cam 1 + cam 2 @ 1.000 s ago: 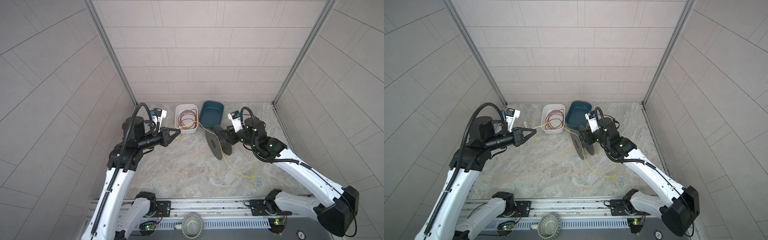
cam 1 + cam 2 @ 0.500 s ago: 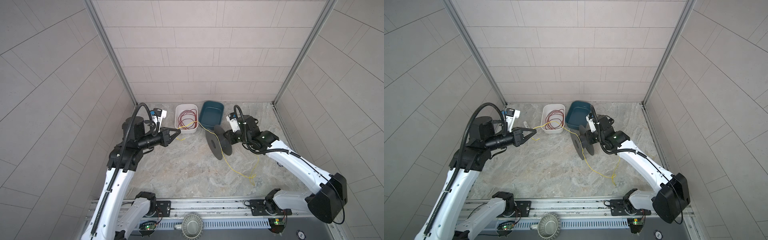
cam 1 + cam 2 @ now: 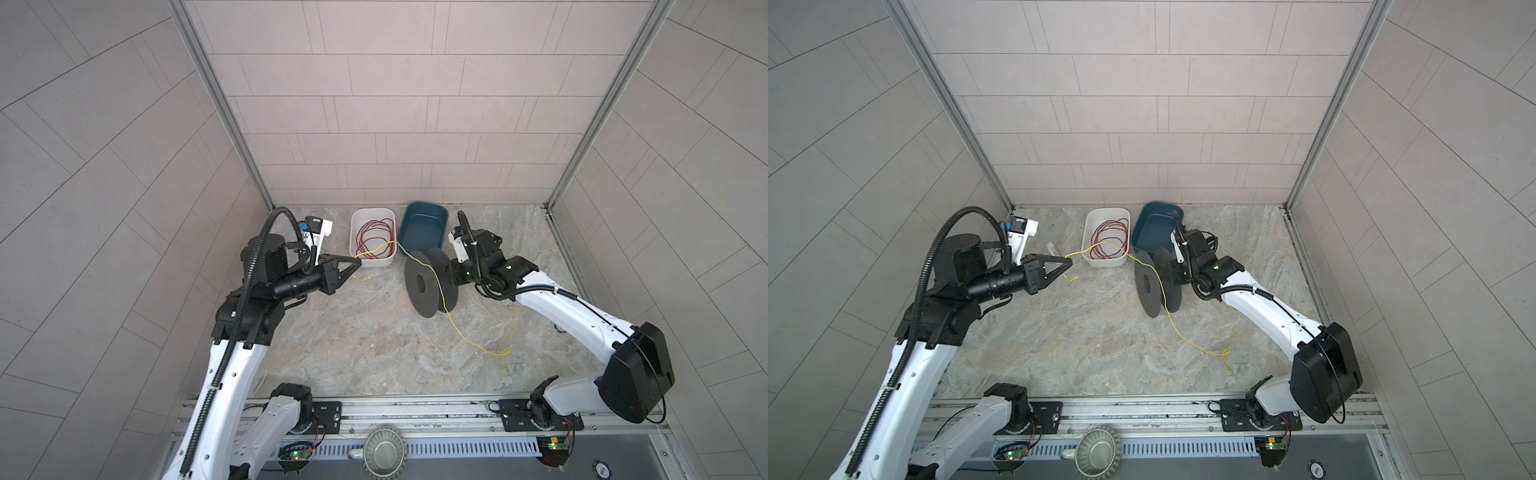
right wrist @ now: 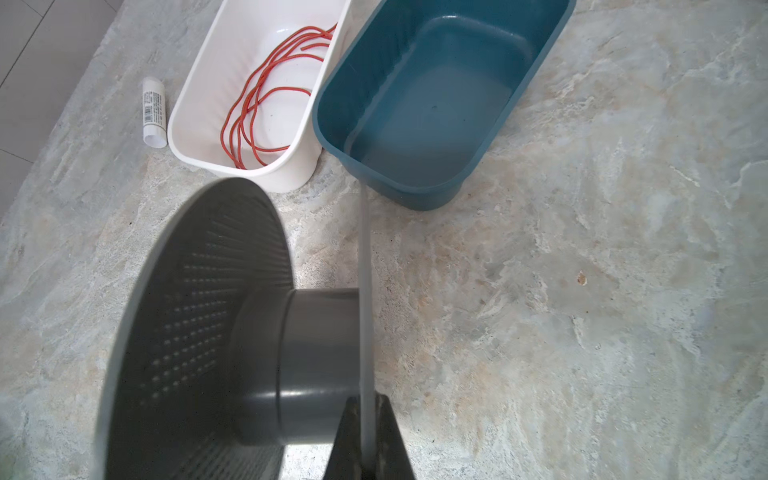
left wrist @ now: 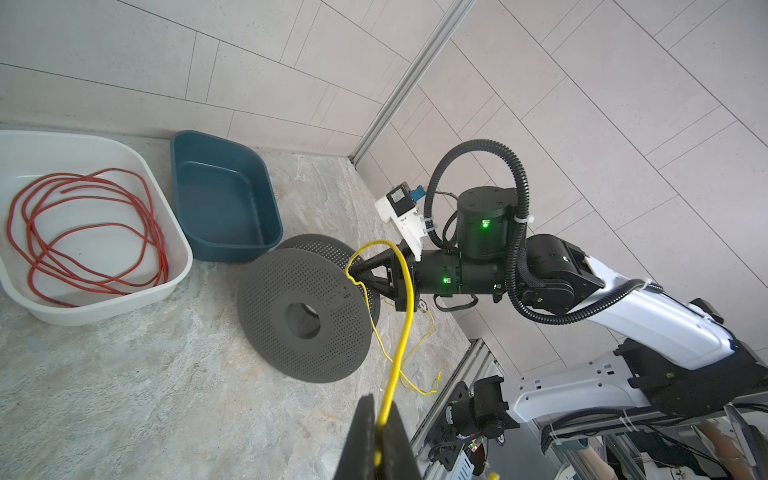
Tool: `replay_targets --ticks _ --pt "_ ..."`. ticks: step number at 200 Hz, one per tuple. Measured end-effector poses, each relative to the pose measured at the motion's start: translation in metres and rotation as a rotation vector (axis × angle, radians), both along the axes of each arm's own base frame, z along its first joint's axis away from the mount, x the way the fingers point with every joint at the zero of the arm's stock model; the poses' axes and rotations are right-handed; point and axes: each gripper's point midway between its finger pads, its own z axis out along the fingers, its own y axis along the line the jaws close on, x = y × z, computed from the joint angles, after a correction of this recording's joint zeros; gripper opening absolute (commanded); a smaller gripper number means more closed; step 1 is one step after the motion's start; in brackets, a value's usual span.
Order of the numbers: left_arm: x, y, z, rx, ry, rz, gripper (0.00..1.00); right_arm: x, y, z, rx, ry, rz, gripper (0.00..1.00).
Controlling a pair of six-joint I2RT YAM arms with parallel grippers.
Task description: Wrap the cables
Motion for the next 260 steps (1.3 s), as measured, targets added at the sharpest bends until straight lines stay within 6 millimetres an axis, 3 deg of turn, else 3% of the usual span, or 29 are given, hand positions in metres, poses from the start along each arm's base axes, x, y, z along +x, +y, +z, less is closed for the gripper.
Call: replay_targets --ticks 53,101,163,260 --pt "-0.001 0.000 0.003 -0.001 -0.014 0.002 0.00 0.002 0.000 0.012 -0.055 -0.047 -0.107 0.00" --pt "-0.003 0.001 0.005 -0.002 -0.026 0.004 0.00 0.022 -0.003 0.036 -0.094 -0.115 -0.235 0.00" --pt "-0.010 0.002 0.010 -0.005 -0.049 0.004 0.00 0.036 -0.007 0.016 -0.155 -0.079 -0.326 0.00" --pt "-0.010 0.005 0.012 0.007 -0.069 0.022 0.00 0.052 -0.007 0.005 -0.201 -0.089 -0.384 0.00"
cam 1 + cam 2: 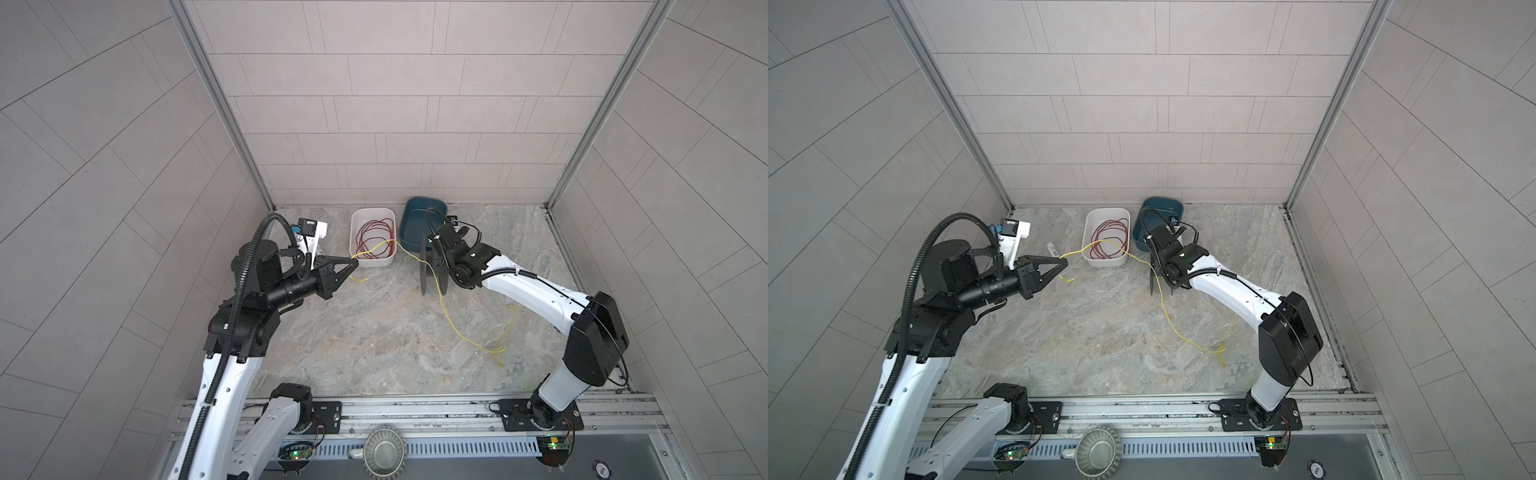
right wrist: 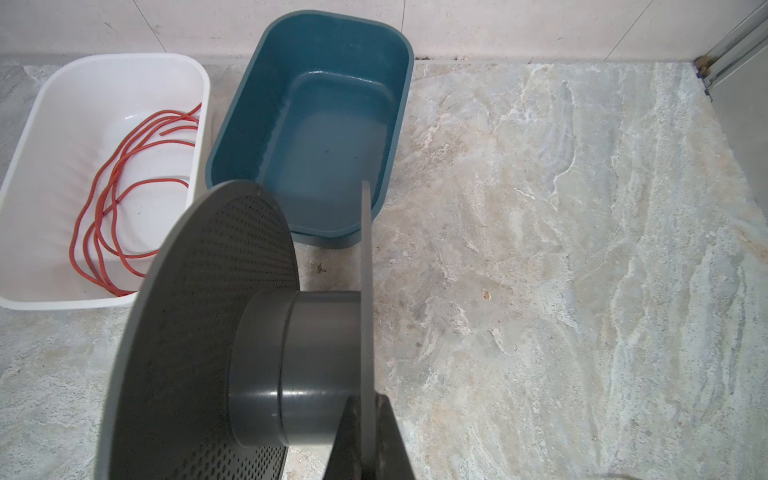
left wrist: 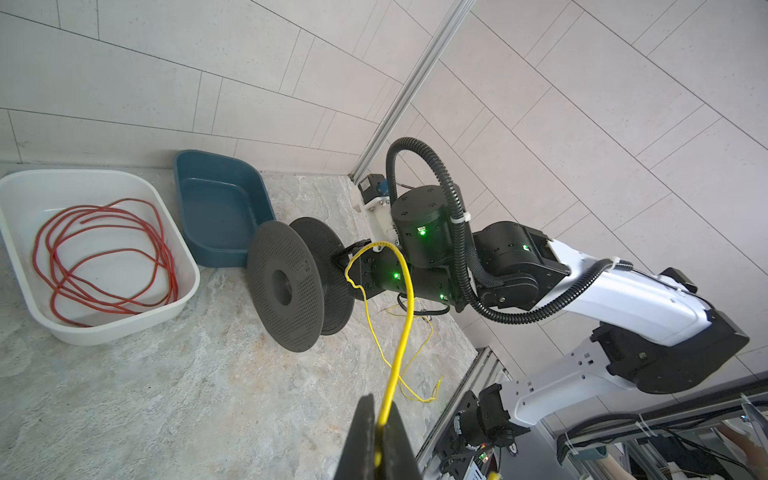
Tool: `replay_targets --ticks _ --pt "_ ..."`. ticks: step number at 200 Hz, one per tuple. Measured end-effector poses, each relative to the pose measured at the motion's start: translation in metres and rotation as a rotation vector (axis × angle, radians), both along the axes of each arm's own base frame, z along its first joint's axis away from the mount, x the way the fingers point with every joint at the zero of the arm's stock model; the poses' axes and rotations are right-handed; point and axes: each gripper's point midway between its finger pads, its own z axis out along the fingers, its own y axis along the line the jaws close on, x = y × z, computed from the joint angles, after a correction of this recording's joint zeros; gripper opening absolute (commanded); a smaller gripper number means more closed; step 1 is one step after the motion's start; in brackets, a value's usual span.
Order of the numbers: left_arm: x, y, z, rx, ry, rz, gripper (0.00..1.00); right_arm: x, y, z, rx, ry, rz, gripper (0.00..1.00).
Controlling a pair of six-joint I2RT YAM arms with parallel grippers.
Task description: Wrap the cables
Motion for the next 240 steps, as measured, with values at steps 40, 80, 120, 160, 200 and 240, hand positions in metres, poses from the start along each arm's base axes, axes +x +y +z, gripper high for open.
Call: replay_targets --ticks 40,80,120,160,200,240 --pt "0.000 0.000 0.000 0.005 -0.005 0.001 0.00 0.005 0.001 0.001 -0.002 -0.013 -0.012 0.22" --pt "0.000 0.000 0.000 0.006 -0.006 0.001 0.00 0.008 0.003 0.005 0.005 -0.032 -0.007 0.33" --pt "0.001 0.000 0.000 0.005 -0.005 0.000 0.00 0.008 0.006 0.007 0.018 -0.035 0.006 0.48" --pt "0.001 0.000 -0.001 0.005 -0.004 0.000 0.00 0.006 0.009 0.018 0.043 -0.047 0.039 0.67" --pt "0.001 0.000 0.000 0.004 -0.004 -0.001 0.00 0.002 0.009 0.046 0.091 -0.097 0.081 0.76" --pt "0.003 -0.002 0.001 -0.013 0.007 -0.009 0.00 -0.007 0.004 0.088 0.087 -0.183 0.160 0.86"
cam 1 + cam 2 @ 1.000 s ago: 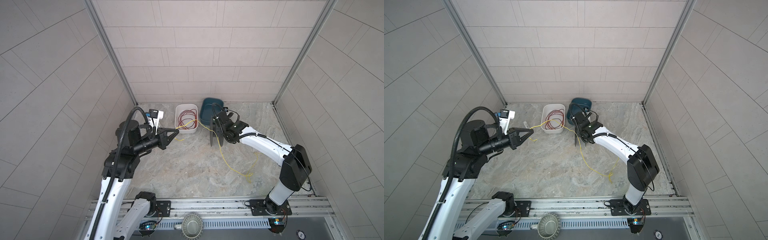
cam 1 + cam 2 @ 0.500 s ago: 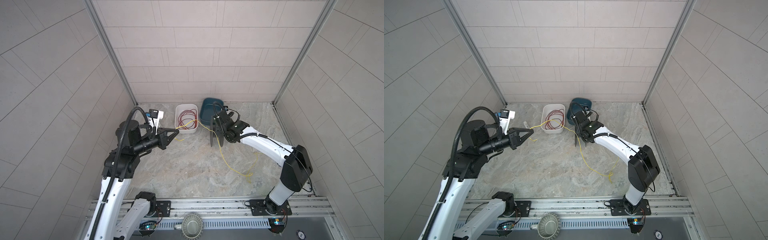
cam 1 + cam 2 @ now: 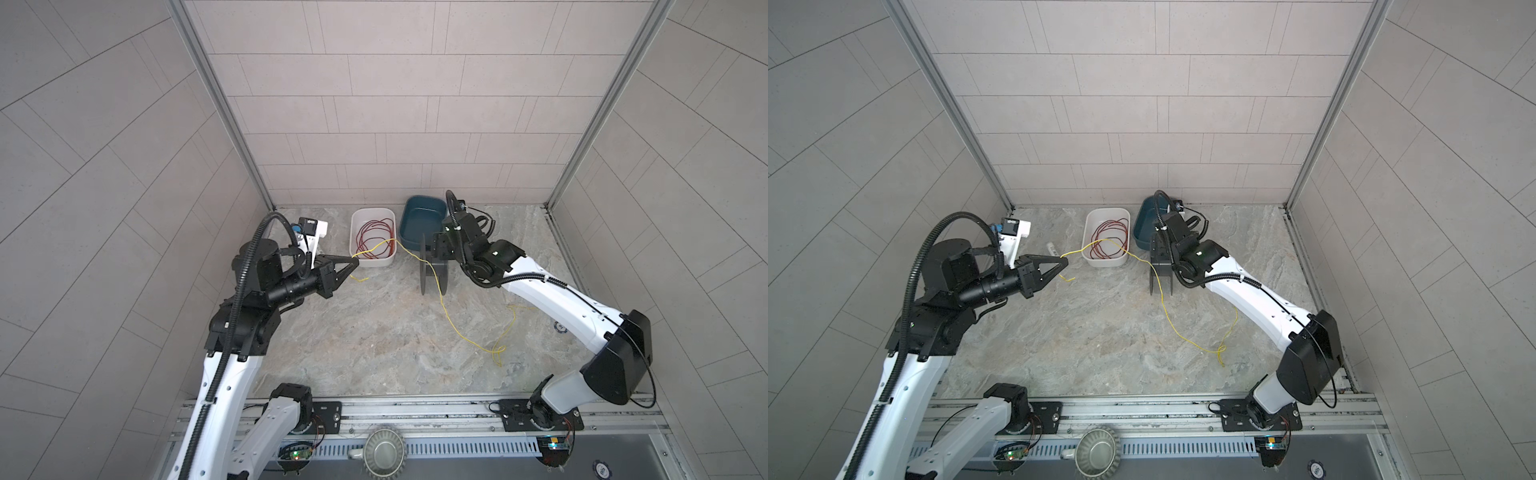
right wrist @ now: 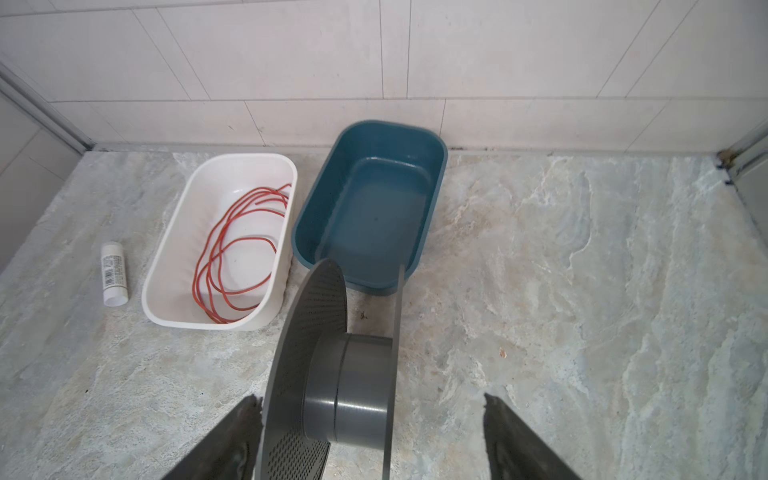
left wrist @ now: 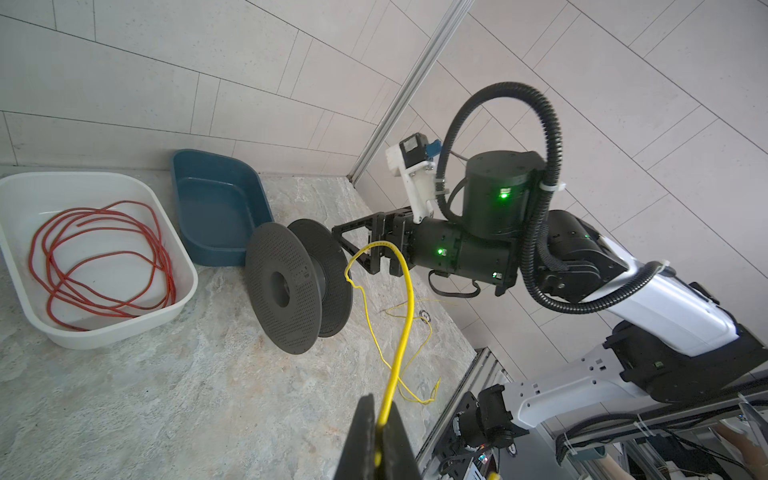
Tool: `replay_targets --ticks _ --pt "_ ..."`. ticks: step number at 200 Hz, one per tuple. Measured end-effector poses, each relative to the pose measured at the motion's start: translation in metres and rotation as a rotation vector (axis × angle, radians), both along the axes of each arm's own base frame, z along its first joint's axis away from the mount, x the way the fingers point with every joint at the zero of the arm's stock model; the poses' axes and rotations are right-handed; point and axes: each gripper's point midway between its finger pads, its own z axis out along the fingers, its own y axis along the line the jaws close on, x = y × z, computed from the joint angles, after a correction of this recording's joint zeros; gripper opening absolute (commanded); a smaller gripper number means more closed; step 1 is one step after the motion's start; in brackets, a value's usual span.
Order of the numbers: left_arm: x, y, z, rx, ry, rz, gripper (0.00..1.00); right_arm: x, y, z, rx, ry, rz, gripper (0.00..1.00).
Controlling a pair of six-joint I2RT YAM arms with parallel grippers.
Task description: Wrap the cables
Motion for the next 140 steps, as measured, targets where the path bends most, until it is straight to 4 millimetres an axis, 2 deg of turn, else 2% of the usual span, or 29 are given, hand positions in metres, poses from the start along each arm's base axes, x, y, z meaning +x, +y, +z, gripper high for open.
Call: replay_targets --ticks 32,66,99,140 --pt "0.003 -0.003 0.006 -0.024 -0.012 -0.004 0.00 -0.014 -0.008 0.038 -0.012 -0.096 0.088 0.89" --pt "0.008 -0.014 0.008 -0.041 -0.013 -0.034 0.00 -0.031 -0.015 0.064 -0.002 -0.169 0.217 0.88" --pt "0.013 -0.031 0.003 -0.035 0.001 -0.072 0.00 -0.053 -0.005 0.079 -0.005 -0.214 0.382 0.84" --pt "0.018 -0.062 -0.010 -0.008 0.032 -0.149 0.00 -0.083 0.002 0.088 -0.032 -0.264 0.537 0.82"
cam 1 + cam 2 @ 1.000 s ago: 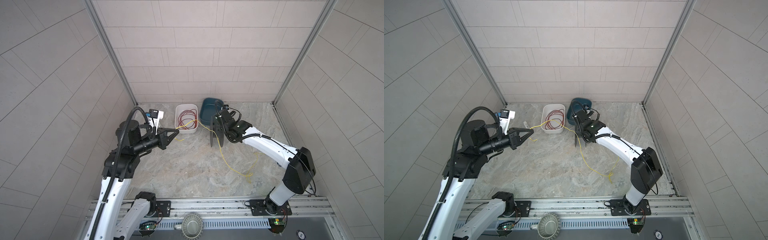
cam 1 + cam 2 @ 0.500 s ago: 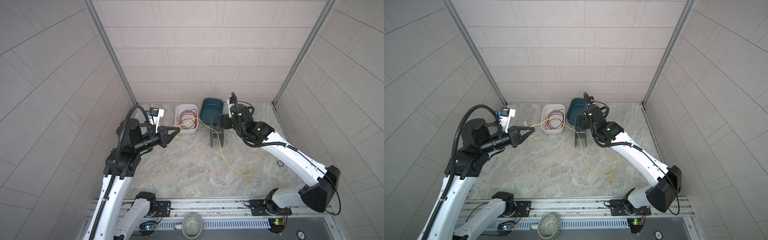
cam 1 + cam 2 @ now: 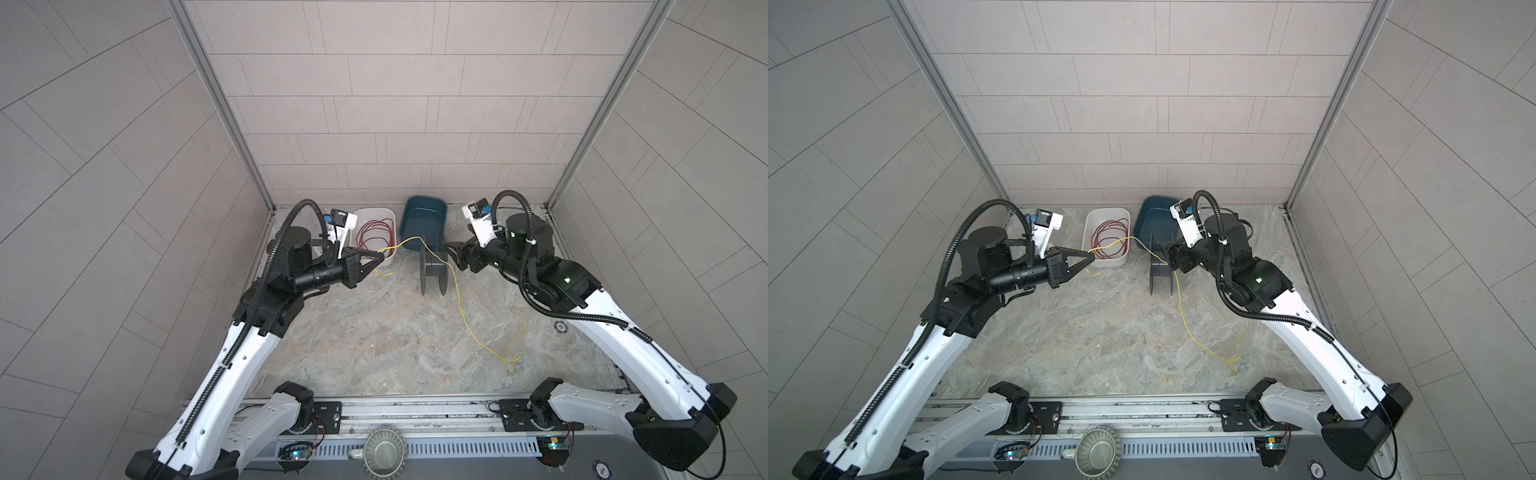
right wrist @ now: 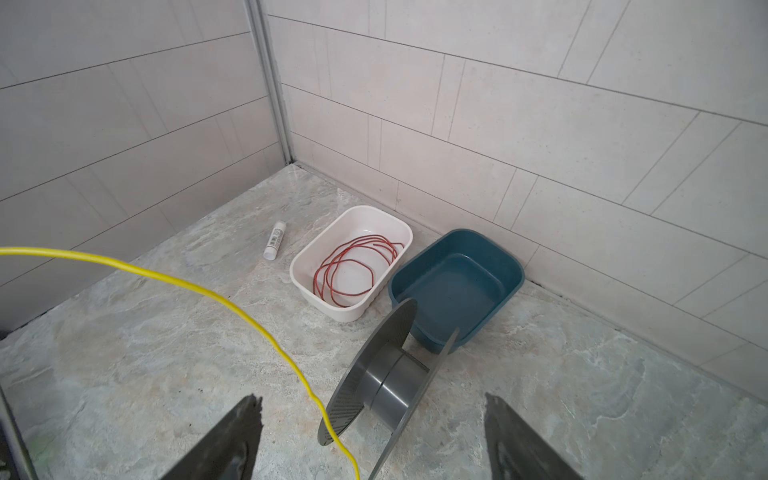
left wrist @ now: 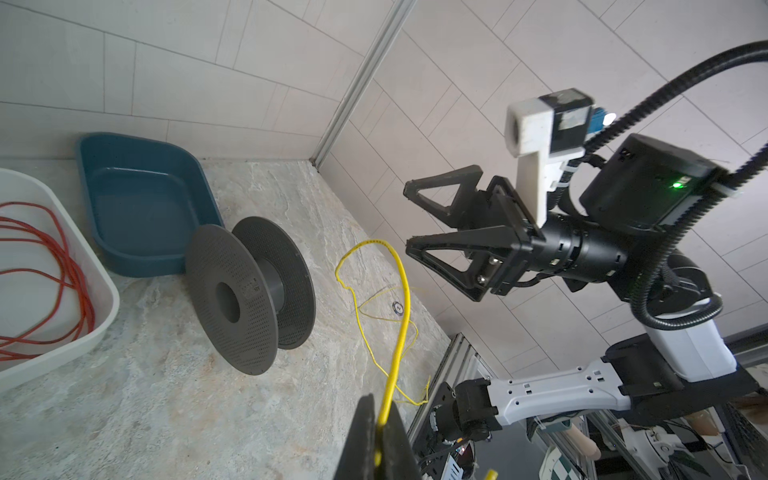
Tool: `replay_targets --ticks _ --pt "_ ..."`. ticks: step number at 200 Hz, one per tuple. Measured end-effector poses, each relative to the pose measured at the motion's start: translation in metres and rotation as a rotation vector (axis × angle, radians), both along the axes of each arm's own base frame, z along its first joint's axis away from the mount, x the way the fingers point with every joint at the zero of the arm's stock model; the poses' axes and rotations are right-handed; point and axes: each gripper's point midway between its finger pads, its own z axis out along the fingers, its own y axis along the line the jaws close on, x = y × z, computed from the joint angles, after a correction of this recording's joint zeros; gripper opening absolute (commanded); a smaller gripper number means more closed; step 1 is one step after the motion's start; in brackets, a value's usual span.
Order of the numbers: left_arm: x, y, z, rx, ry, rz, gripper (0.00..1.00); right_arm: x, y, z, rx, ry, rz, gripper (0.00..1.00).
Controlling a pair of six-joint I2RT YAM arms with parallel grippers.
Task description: Wrap the cables
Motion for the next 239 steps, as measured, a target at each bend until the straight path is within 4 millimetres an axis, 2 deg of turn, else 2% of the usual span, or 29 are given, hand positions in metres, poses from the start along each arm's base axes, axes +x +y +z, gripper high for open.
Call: replay_targets --ticks 38,76,106,150,204,239 --pt "0.009 -0.031 0.001 0.038 -0.010 -0.086 0.00 -0.018 0.007 -0.007 -0.030 -0.022 0.111 0.81" --pt "0.018 -0.050 0.012 0.066 -0.056 -0.137 0.00 -0.016 0.009 -0.015 -0.079 -0.047 0.133 0.79" --pt "0.025 -0.058 0.019 0.072 -0.083 -0.153 0.00 -0.006 0.006 -0.017 -0.116 -0.074 0.100 0.77" --pt "0.034 -0.065 0.014 0.098 -0.080 -0.161 0.00 0.006 0.002 -0.012 -0.142 -0.120 0.061 0.71" --pt "0.050 -0.070 0.016 0.134 -0.081 -0.149 0.00 0.007 -0.003 0.007 -0.155 -0.209 0.041 0.76" --pt "0.059 -0.075 0.018 0.142 -0.077 -0.151 0.00 0.016 -0.006 0.017 -0.176 -0.281 0.008 0.75"
